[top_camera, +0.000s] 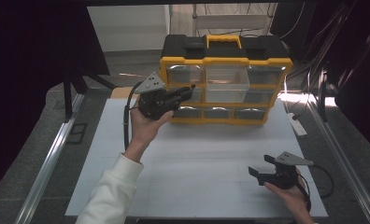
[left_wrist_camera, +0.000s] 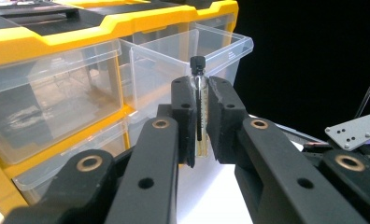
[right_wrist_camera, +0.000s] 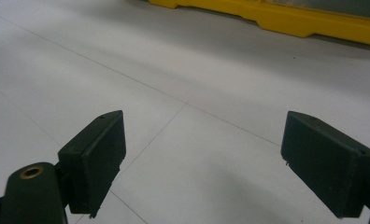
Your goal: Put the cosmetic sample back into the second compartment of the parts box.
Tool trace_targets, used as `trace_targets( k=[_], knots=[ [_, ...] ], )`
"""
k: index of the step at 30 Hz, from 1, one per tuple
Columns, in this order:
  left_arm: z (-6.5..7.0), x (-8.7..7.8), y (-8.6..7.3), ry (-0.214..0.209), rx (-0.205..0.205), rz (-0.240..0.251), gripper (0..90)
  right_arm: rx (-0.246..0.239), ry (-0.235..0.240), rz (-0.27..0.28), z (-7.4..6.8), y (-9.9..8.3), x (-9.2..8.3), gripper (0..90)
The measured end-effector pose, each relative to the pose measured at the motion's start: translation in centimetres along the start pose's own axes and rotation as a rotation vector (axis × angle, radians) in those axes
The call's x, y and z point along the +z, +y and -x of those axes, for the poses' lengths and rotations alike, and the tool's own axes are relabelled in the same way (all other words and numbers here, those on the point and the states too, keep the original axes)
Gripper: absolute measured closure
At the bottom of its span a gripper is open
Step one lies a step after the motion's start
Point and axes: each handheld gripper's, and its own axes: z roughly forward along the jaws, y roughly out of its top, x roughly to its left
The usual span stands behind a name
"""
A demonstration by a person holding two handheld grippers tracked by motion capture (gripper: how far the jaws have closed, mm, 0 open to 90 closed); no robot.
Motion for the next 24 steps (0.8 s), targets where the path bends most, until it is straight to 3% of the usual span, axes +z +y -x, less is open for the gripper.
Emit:
trace_targets(
  k=[24],
  knots=[
    [-0.4,1.1,1.7,0.007,0.005,0.012,80.9,0.001,-0.001,-0.002,0.0,0.0,0.0,14.2]
  ],
)
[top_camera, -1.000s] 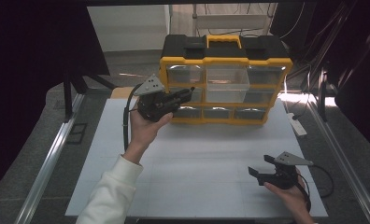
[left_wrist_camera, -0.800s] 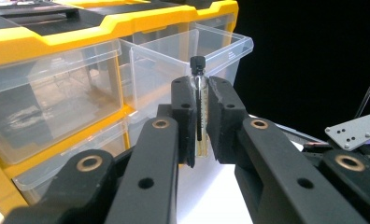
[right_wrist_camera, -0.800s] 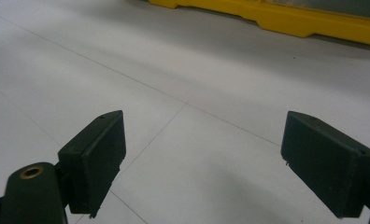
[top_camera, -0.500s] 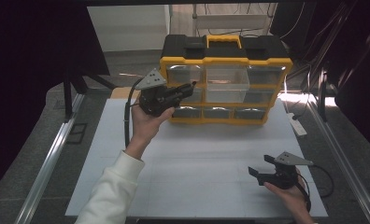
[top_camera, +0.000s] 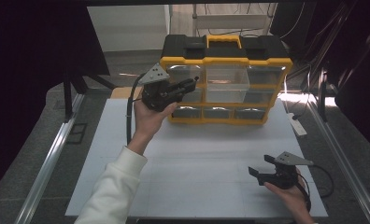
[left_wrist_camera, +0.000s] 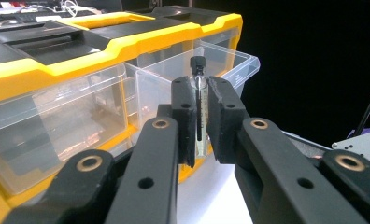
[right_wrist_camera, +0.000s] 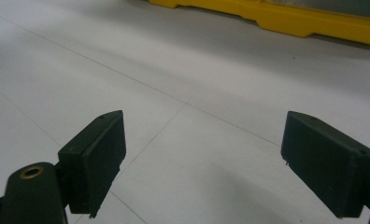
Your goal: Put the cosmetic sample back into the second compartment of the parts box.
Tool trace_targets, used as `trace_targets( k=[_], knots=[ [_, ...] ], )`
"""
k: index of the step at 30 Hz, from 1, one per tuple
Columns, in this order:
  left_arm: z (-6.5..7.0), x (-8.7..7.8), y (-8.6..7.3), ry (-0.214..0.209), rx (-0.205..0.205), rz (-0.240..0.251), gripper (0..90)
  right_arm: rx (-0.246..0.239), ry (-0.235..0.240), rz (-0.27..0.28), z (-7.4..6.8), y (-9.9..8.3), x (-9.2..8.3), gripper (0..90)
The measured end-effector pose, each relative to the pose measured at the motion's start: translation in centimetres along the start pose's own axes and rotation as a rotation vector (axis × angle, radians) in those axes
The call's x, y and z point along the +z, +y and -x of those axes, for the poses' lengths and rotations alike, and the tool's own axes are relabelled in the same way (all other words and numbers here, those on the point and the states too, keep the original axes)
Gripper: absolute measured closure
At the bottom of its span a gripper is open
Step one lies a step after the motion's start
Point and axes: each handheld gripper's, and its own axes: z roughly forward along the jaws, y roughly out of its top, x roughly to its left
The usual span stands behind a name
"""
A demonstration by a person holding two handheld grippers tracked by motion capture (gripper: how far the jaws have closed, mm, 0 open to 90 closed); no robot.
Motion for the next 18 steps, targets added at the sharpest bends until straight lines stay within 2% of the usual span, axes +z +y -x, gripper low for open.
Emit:
trace_targets(
  k=[11,18],
  knots=[
    [-0.1,1.2,0.9,-0.003,-0.002,-0.001,80.9,-0.001,0.001,-0.002,0.0,0.0,0.0,14.2],
    [-0.4,2.4,1.5,-0.004,-0.017,-0.003,80.9,0.0,0.001,-0.002,0.0,0.0,0.0,14.1]
  ],
)
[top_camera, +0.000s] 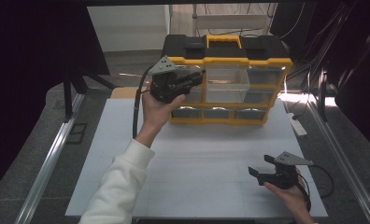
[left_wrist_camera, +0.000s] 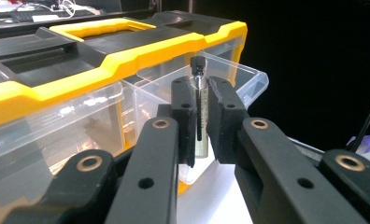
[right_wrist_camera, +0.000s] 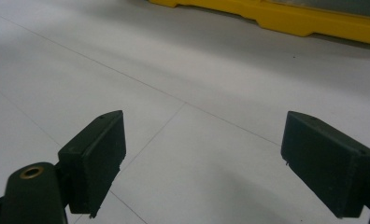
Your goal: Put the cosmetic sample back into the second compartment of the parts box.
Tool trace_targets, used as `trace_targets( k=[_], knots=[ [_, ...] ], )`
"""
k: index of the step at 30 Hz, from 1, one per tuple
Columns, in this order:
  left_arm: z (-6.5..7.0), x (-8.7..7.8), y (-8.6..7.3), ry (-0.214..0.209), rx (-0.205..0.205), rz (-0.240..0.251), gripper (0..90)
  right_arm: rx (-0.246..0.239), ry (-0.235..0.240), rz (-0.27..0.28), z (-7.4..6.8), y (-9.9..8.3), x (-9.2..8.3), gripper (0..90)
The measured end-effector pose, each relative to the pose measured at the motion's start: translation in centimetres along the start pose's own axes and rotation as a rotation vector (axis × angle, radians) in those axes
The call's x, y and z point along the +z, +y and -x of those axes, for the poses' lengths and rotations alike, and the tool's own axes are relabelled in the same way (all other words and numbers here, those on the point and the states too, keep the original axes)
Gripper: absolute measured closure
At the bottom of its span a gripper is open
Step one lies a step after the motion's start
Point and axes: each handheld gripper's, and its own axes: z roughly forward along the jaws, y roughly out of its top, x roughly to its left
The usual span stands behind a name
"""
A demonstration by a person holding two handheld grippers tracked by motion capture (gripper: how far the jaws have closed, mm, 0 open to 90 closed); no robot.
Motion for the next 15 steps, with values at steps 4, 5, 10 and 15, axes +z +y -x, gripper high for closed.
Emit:
trace_targets(
  k=[4,5,10,15],
  knots=[
    [0.0,0.6,0.4,0.0,0.001,0.0,80.9,0.0,0.0,0.001,0.0,0.0,0.0,14.2],
    [0.1,0.8,0.5,0.0,0.004,-0.002,80.9,0.001,0.0,0.001,0.0,0.0,0.0,14.2],
    [0.2,1.4,1.0,-0.001,0.012,-0.005,80.9,0.003,-0.001,0.002,0.1,0.0,0.0,14.2],
    [0.3,2.0,1.4,0.0,0.015,-0.009,80.9,0.002,0.001,0.001,0.0,0.0,0.0,14.1]
  ],
)
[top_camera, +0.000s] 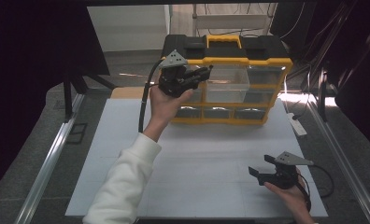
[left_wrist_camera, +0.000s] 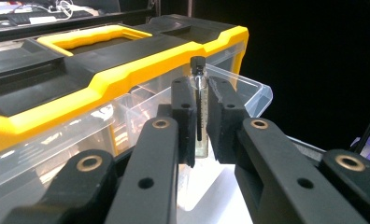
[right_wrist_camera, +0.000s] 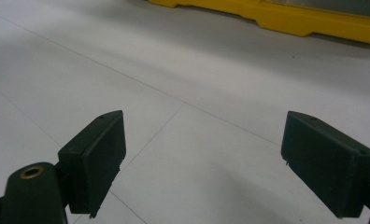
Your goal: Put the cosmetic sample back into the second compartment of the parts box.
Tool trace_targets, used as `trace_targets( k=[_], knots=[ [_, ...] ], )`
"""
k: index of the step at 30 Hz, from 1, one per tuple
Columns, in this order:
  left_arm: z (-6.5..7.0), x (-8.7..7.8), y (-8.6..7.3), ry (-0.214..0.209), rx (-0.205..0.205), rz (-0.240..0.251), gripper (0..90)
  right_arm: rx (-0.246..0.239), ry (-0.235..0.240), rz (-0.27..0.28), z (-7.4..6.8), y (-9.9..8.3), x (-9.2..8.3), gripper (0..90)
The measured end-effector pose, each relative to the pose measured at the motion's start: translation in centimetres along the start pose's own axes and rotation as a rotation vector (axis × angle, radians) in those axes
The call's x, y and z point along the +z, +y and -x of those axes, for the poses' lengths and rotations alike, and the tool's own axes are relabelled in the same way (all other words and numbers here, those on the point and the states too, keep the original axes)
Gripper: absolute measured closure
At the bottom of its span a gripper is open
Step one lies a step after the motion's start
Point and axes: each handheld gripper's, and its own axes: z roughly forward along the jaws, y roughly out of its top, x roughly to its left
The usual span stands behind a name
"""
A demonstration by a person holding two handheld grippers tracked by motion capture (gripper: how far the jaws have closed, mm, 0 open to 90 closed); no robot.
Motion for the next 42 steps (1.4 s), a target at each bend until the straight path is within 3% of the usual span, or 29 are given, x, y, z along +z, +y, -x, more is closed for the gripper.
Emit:
trace_targets(
  k=[20,33,35,37,40,42],
  knots=[
    [0.0,3.6,1.2,0.008,-0.001,-0.036,80.8,0.002,0.001,-0.001,0.0,0.0,0.1,14.2],
    [0.1,4.6,1.4,0.005,-0.007,-0.036,79.5,0.002,0.0,-0.002,0.1,-0.1,0.0,14.2],
    [0.0,4.7,1.4,-0.006,-0.011,-0.026,72.0,0.002,0.0,-0.002,0.1,-0.1,0.0,14.2],
    [0.1,4.6,1.4,-0.011,-0.019,-0.017,47.9,0.002,-0.001,-0.002,0.1,-0.1,0.0,14.2],
    [0.3,3.9,1.5,-0.005,-0.031,0.001,24.1,0.002,-0.001,-0.002,0.1,-0.1,0.0,14.2],
    [0.3,3.5,1.6,-0.017,-0.028,0.003,18.9,0.002,-0.002,-0.002,0.1,-0.1,0.0,14.2]
  ],
)
